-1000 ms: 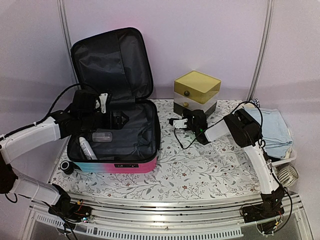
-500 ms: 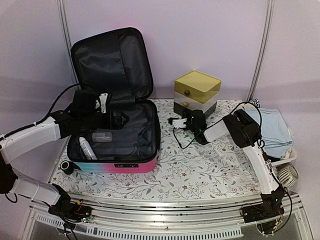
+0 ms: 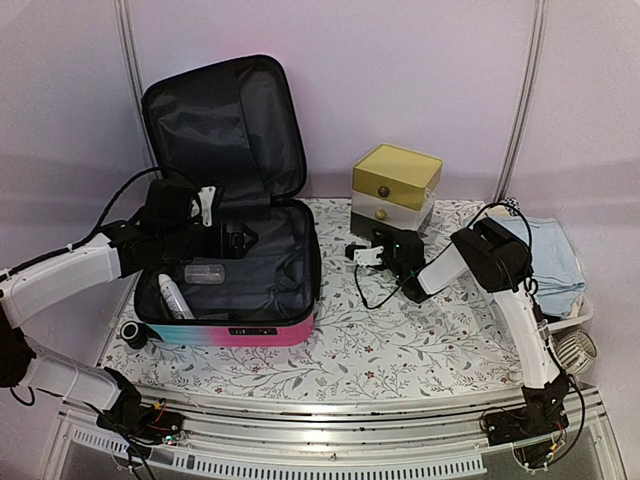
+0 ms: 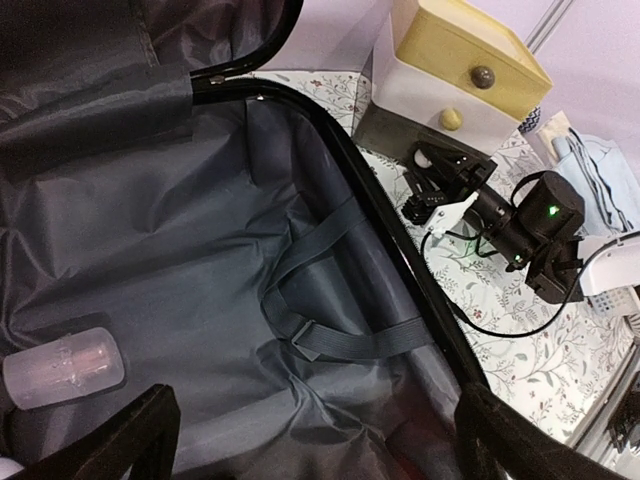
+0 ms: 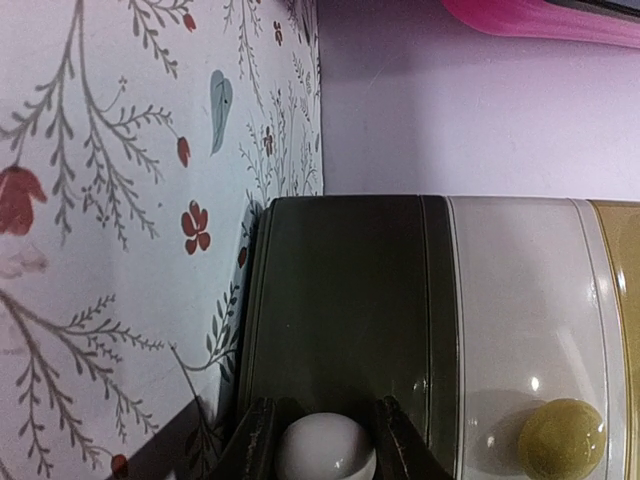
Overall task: Open, take out, and arrange the luggage
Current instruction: Move the storage box to the center of the board.
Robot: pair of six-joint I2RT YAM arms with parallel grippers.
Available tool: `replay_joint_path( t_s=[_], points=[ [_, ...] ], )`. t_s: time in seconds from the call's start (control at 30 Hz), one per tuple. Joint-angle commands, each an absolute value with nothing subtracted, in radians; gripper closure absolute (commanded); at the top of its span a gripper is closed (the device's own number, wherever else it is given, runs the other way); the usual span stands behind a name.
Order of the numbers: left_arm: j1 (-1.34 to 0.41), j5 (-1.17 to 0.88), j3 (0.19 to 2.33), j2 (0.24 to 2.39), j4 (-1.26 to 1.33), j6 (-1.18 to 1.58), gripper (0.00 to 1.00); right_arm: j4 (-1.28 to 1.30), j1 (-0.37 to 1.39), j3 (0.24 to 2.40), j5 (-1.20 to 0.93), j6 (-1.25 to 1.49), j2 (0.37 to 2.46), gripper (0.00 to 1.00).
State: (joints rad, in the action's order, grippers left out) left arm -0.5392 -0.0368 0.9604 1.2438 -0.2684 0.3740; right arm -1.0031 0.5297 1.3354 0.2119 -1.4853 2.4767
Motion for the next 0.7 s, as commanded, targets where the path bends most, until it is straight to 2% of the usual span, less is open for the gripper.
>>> replay_joint_path(
  t_s=[0.0, 0.33, 0.67],
  points=[
    [-0.532, -0.046, 0.979, 1.237, -0.253, 0.379, 0.02, -0.963, 0.526, 1.237, 0.228, -1.46, 2.477, 0.92],
    [-0.532, -0.052, 0.98, 1.236, -0.249, 0.379, 0.02, -1.064, 0.547, 1.052, 0.216, -1.441, 2.409, 0.92],
    [-0.532, -0.054, 0.971, 1.23, -0.247, 0.382, 0.02, -1.097, 0.565, 0.955, 0.2, -1.436, 2.359, 0.93]
  ],
)
